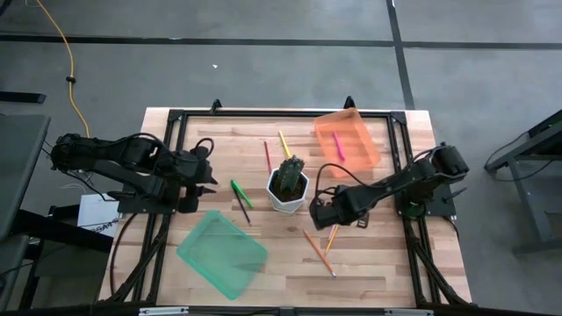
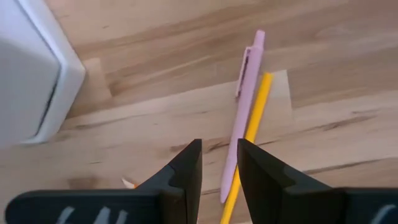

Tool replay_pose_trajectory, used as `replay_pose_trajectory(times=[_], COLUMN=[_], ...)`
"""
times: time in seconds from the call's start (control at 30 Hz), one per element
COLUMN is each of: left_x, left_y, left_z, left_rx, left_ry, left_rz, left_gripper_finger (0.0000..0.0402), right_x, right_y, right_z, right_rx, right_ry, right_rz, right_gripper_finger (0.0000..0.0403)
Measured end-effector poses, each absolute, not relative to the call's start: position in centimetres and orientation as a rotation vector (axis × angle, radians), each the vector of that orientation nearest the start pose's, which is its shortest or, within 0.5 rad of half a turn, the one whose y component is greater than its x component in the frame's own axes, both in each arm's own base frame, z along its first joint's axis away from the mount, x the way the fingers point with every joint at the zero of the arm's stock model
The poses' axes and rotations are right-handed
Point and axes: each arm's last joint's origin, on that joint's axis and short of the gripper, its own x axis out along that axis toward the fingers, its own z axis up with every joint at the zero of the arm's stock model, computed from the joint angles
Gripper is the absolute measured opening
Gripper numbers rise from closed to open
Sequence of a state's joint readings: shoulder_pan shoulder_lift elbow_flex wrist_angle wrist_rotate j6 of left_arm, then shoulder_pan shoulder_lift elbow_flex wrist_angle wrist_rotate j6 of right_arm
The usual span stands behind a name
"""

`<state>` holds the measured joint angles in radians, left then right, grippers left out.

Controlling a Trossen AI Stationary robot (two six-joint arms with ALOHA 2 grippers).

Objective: Sort pens & pencils
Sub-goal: Put the purple pen into the orange bin

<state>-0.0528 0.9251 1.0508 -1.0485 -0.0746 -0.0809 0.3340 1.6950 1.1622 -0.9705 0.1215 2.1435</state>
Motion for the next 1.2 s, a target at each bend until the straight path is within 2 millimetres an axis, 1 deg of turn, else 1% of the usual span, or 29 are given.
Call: replay_pose_trajectory(times=[0.13,0.33,0.5,0.83,1.03,1.2], left_x=[15.5,15.5,15.4,15.3,15.2,15.1], left_y=[-0.6,-0.6,-0.6,-0.6,-0.6,-0.6], left_z=[32.7,32.7,32.7,32.6,32.6,32.5], left_rx=[0.023,0.032,0.032,0.051,0.06,0.069], left_ry=[0.922,0.924,0.928,0.951,0.956,0.973], left_rz=[0.03,0.02,0.018,0.01,0.001,-0.009], left_gripper_finger=[0.0108,0.0108,0.0108,0.0108,0.0108,0.0108], right_x=[28.8,28.9,28.7,28.6,29.2,29.2], right_y=[9.7,9.8,9.7,9.7,9.9,9.8], right_z=[19.3,19.0,19.0,18.8,17.6,17.2], right_rx=[1.408,1.444,1.444,1.433,1.42,1.398], right_ry=[0.944,0.924,0.919,0.92,0.925,0.934], right_rz=[-1.342,-1.371,-1.41,-1.434,-1.449,-1.474], right_gripper_finger=[0.0092,0.0092,0.0092,0.0092,0.0092,0.0092])
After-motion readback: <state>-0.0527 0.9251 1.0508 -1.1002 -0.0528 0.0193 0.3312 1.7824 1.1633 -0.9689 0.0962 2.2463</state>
